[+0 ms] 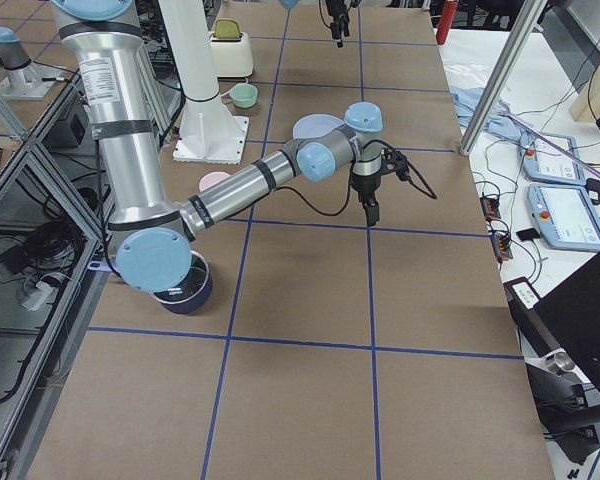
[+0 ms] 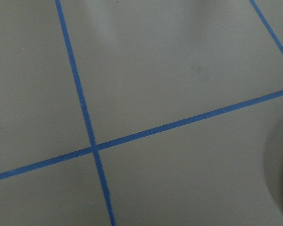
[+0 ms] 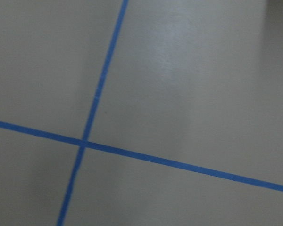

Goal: Stack three plates with pink and blue

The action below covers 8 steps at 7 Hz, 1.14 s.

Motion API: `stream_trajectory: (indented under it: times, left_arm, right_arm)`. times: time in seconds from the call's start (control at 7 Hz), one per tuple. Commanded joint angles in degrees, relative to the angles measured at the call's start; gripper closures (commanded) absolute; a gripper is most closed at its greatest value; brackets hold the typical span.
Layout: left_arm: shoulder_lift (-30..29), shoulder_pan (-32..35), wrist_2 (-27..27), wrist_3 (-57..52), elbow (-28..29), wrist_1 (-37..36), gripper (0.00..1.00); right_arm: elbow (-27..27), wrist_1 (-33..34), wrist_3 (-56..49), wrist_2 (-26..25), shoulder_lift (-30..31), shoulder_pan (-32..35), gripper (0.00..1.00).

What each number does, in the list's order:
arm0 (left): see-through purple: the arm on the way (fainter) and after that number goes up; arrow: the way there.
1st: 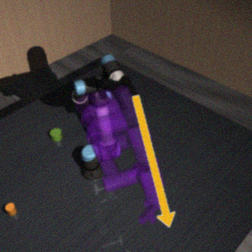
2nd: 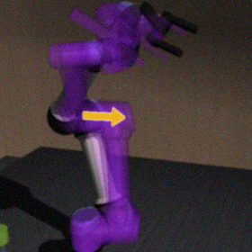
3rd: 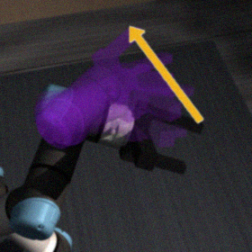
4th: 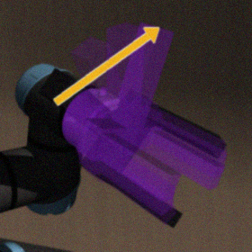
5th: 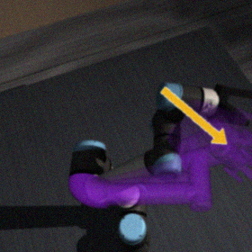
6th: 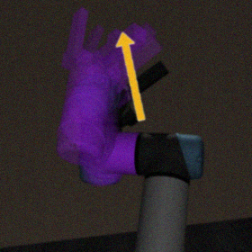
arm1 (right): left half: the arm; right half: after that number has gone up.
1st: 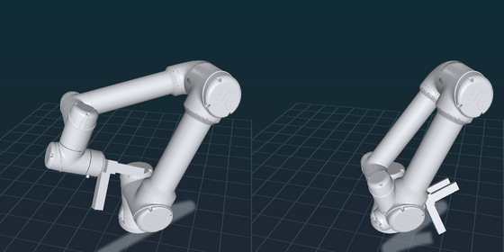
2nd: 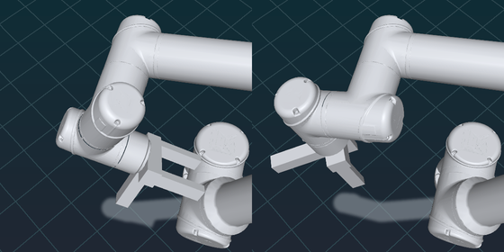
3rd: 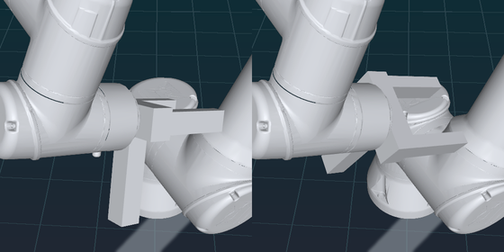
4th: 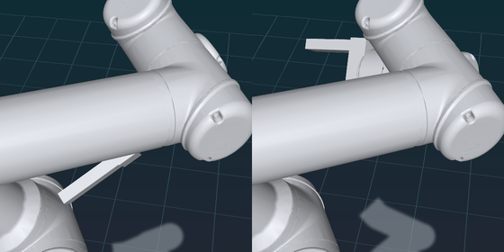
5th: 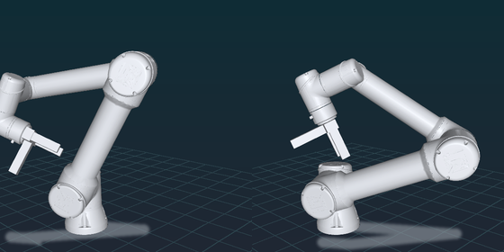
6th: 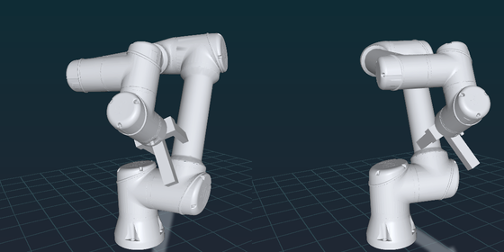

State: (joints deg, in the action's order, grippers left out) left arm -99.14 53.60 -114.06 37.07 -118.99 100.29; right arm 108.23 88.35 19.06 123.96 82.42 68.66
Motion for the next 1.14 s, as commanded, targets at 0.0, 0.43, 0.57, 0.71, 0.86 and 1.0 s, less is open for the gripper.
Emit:
stream_trajectory:
  times: [0.0, 0.43, 0.57, 0.71, 0.86, 1.0]
  left_arm:
    - [1.4, 10.5, -3.8, -17.1, 0.3, -7.5, 0.0]
    - [11.2, 21.1, -5.5, -31.7, 1.4, -7.8, 0.0]
    - [12.7, 26.8, -10.2, -35.0, 5.9, -8.0, 0.0]
    - [12.7, 30.6, -10.8, -38.8, 11.0, -7.4, 0.0]
    - [13.0, 36.1, -11.1, -44.0, 12.9, -7.4, 0.0]
    - [16.0, 39.8, -16.1, -45.8, 14.6, -7.3, 0.0]
  right_arm:
    - [-2.7, 0.1, -21.8, 8.6, 10.3, 14.3, 0.0]
    - [-5.8, -0.5, -23.9, 9.5, 21.9, 22.8, 0.0]
    - [-6.8, -0.8, -25.3, 9.5, 23.0, 24.5, 0.0]
    - [-6.1, -0.9, -27.2, 9.8, 22.9, 25.6, 0.0]
    - [-5.1, -0.7, -26.4, 9.4, 22.2, 25.6, 0.0]
    - [-4.7, -0.5, -26.4, 9.4, 21.7, 25.6, 0.0]
